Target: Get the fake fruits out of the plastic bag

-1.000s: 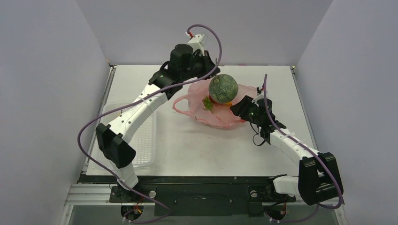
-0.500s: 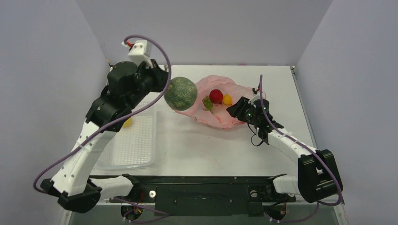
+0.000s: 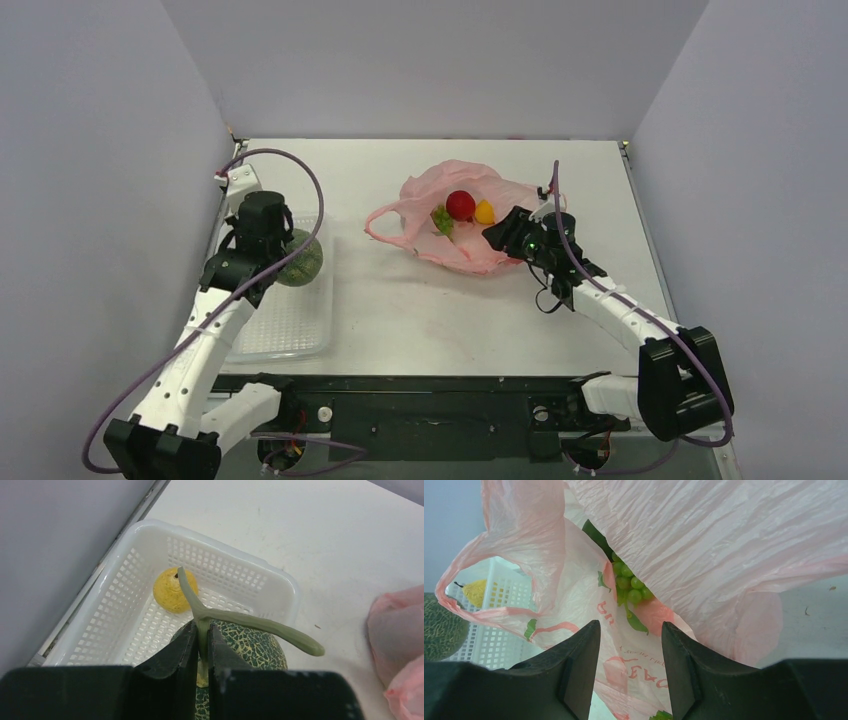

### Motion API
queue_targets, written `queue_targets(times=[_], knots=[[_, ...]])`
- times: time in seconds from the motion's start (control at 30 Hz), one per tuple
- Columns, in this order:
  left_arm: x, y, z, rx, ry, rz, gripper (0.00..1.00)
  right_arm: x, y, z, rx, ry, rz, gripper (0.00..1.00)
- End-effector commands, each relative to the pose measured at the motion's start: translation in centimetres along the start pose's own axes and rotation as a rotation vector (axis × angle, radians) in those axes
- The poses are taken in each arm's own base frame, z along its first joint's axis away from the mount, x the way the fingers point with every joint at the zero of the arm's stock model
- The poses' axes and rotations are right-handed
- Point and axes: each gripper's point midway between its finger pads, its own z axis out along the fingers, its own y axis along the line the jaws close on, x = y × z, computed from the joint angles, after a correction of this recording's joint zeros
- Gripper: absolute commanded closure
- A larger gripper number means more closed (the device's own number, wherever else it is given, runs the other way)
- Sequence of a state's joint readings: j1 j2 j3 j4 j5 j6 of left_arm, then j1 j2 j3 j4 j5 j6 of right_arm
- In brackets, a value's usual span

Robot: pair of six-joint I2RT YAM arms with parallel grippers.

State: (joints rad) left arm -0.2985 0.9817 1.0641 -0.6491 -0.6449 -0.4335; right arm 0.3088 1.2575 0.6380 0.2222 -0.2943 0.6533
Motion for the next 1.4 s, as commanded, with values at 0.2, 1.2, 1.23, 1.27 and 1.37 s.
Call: queue_targets(times=[0.2,1.2,1.23,1.27,1.37], knots=[[2.0,-0.6,7.2,-0.062,-0.018,-0.176,1.0,-0.8,1.3,-0.7,-0.045,-0.039,-0.054,0.55],[-4.2,-13.6,-3.8,0.66,0.059,-0.213,0.45,2.7,3.6,0.6,-0.084,0.066,-0.11,0.65],[-2.8,-15.9,-4.6,0.702,0.097,-0.17,0.45,3.3,3.9,0.8,-0.09,0.078,-0.114,0.66],[-2.9,-17.2,-5.3,0.739,0.09,-0.164,0.45,4.0,3.7,1.1,-0.082,0.095,-0.116,0.69],[-0.8,-23.3,-7.7,0.909,0.126,-0.138,0.46,6.5,4.1,2.0,-0.081,0.142,-0.146,0.7]])
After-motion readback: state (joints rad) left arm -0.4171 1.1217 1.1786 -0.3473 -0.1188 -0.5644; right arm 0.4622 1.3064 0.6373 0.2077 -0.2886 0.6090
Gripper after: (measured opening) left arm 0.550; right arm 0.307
